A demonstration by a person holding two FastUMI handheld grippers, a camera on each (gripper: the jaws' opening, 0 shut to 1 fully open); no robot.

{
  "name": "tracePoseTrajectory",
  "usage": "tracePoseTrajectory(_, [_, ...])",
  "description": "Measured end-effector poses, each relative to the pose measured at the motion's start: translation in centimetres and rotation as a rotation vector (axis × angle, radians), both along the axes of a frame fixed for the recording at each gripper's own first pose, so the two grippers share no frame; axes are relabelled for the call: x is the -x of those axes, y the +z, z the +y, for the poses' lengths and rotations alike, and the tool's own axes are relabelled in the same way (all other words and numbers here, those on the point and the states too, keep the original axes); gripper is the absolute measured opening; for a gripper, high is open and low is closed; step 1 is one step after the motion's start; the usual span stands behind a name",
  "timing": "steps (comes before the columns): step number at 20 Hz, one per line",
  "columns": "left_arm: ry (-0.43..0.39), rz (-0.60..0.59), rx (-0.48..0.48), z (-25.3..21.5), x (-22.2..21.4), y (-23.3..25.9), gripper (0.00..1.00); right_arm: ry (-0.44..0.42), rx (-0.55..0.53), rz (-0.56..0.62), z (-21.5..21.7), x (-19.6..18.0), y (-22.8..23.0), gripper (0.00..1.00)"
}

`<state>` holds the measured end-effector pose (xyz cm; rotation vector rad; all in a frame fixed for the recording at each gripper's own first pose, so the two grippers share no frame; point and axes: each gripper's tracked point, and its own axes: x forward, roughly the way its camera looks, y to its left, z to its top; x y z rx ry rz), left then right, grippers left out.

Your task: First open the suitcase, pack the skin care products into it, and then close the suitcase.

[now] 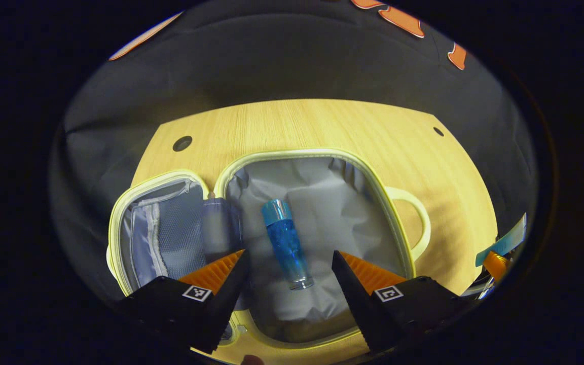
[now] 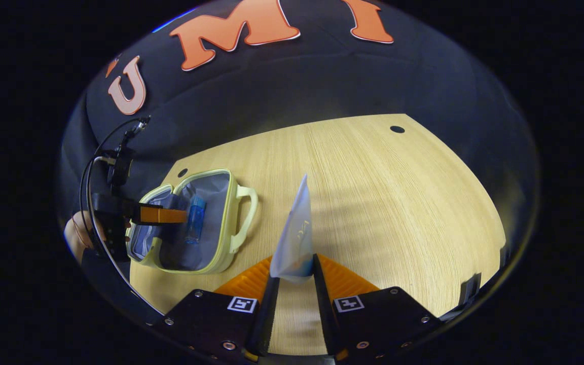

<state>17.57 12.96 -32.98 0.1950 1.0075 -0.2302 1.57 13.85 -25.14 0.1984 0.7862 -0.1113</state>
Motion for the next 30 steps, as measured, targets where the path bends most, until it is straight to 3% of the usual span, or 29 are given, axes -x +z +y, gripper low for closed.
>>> tracePoseTrajectory(4, [-0.009, -0.11, 0.042, 0.2, 0.8, 4.1, 1.0, 0.078, -0.009, -0.015, 2.1, -1.7, 2.8, 0.41])
tracePoseTrajectory(8, [0.006, -0.271, 0.117, 2.1, 1.4, 9.9, 1.0, 0.195, -0.063, 0.029, 6.8, -3.5, 4.9, 0.41])
tracePoseTrajectory(11, [0.026, -0.374, 0.182, 4.9, 2.3, 14.0, 1.0, 0.286, -0.132, 0.085, 11.0, -5.2, 6.4, 0.41])
tracePoseTrajectory(16, [0.112, -0.503, 0.191, 12.4, 5.5, 20.6, 0.97, 0.401, -0.087, 0.183, 15.8, -9.1, 5.1, 0.41])
tracePoseTrajectory(20, [0.207, -0.524, 0.17, 19.4, 8.3, 21.8, 0.97, 0.415, -0.136, 0.355, 19.1, -10.6, 0.3, 0.41])
tracePoseTrajectory(23, [0.273, -0.509, 0.163, 22.8, 9.4, 20.3, 0.97, 0.401, -0.097, 0.481, 18.9, -10.8, -4.2, 0.41])
tracePoseTrajectory(27, [0.351, -0.468, 0.168, 25.9, 10.8, 17.9, 0.97, 0.349, -0.117, 0.563, 19.5, -11.6, -7.7, 0.41])
tracePoseTrajectory(28, [0.361, -0.462, 0.162, 26.2, 10.9, 17.7, 0.97, 0.34, -0.116, 0.574, 19.4, -11.8, -8.3, 0.36])
tracePoseTrajectory(30, [0.373, -0.459, 0.155, 26.8, 11.0, 17.6, 0.97, 0.315, -0.112, 0.579, 19.2, -12.2, -8.9, 0.41])
